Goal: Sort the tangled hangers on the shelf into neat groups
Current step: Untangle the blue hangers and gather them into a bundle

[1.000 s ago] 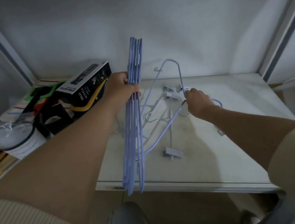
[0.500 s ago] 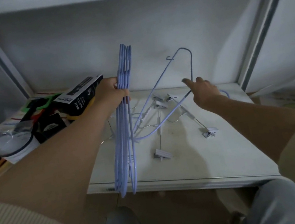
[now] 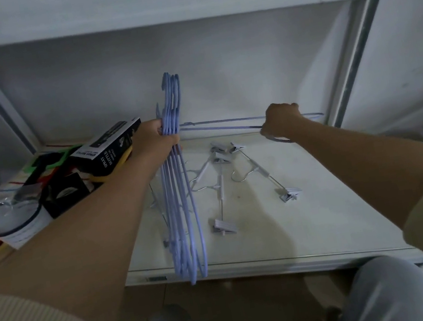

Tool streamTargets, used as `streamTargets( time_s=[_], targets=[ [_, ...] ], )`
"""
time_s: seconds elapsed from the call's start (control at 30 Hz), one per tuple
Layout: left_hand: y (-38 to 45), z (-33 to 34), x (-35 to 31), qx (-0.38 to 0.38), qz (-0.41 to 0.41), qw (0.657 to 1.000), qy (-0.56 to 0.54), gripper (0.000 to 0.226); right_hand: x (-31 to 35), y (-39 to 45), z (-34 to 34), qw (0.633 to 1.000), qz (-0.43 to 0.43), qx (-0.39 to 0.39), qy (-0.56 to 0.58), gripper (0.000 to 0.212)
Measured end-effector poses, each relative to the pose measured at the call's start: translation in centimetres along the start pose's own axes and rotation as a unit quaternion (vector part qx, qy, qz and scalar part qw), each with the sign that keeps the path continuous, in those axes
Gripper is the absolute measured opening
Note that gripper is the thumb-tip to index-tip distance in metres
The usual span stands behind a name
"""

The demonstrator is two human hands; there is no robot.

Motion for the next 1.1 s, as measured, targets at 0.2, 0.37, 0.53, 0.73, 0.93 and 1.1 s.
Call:
streamTargets(
  time_s=[0.2, 0.37, 0.53, 0.73, 0.93, 1.1],
  targets=[
    [0.6, -1.3, -0.4, -0.079, 0.003, 0.997, 0.025, 0.008, 0.7, 0.1, -0.5, 0.956, 0.03, 0.219, 0.19, 0.031],
    [0.6, -1.4, 0.9, -0.078, -0.023, 0.996, -0.025, 0.01, 0.4, -0.5, 0.3, 0.823, 0.15, 0.261, 0.481, 0.027],
    [0.3, 0.2, 0.4, -0.041, -0.027, 0.998, -0.041, 0.021, 3.6, -1.4, 0.5, 0.73, 0.159, 0.247, 0.617, 0.023],
    [0.1, 1.4, 0.1, -0.028, -0.034, 0.995, -0.087, 0.021, 6.1, -2.3, 1.5, 0.74, 0.123, 0.229, 0.62, 0.026],
    [0.0, 2.3, -0.1, -0.007, -0.047, 0.993, -0.108, 0.017, 7.4, -3.2, 1.8, 0.76, 0.097, 0.21, 0.608, 0.013],
    [-0.2, 3.2, -0.6, 0.004, -0.061, 0.99, -0.125, 0.014, 10.5, -5.1, 1.6, 0.733, 0.066, 0.272, 0.621, 0.031]
  ],
)
Point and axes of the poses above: each hand's wrist, its own y-axis towards the middle knuckle, its own z-axis out of the palm, x = y × z, the point moved 8 cm from there along y, towards the middle knuckle, and after that the axes turned 7 degrees about z, right-handed, at the moved point
